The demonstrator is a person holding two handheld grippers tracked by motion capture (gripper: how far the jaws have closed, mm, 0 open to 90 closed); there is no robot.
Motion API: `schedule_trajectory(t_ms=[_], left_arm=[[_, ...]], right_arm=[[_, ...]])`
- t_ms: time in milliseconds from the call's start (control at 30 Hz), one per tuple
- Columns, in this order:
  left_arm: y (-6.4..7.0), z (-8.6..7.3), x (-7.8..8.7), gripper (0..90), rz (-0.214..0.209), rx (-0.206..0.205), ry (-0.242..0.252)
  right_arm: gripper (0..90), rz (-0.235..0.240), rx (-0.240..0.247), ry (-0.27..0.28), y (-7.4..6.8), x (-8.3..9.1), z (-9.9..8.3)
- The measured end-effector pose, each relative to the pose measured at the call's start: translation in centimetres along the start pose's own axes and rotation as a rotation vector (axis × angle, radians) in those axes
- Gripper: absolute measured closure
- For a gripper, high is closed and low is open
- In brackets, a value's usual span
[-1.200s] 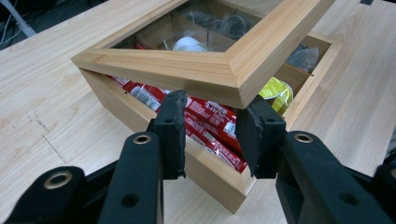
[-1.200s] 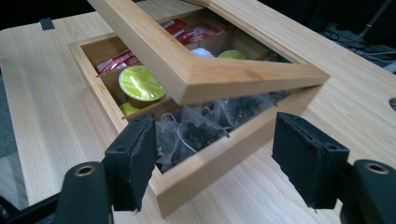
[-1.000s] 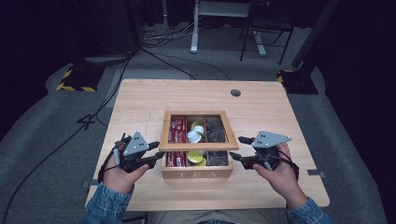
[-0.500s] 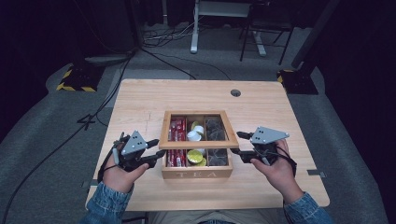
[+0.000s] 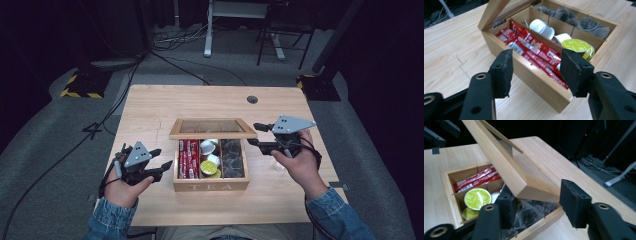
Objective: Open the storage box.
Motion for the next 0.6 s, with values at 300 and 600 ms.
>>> schedule_trajectory(t_ms=[300, 600], left_arm=[[-0.9, -1.6, 0.6, 39.7, 0.044, 0.026, -0.016], [-1.7, -2.5, 0.9, 39.6, 0.059, 0.048, -0.028]], right_arm=[[52.6, 0.025, 0.031, 0.024, 1.7, -1.3, 2.1], [56.3, 0.024, 0.023, 0.048, 3.5, -2.9, 3.8]])
Point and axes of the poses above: each handheld gripper's, and its own axes: x roughly backward along the jaws, z roughly out of its top, y roughly to its right, the point moved 8 cm from there along -x, roughly forward along the jaws, and after that the axes turned 1 degree about z, right-handed, at the moved point
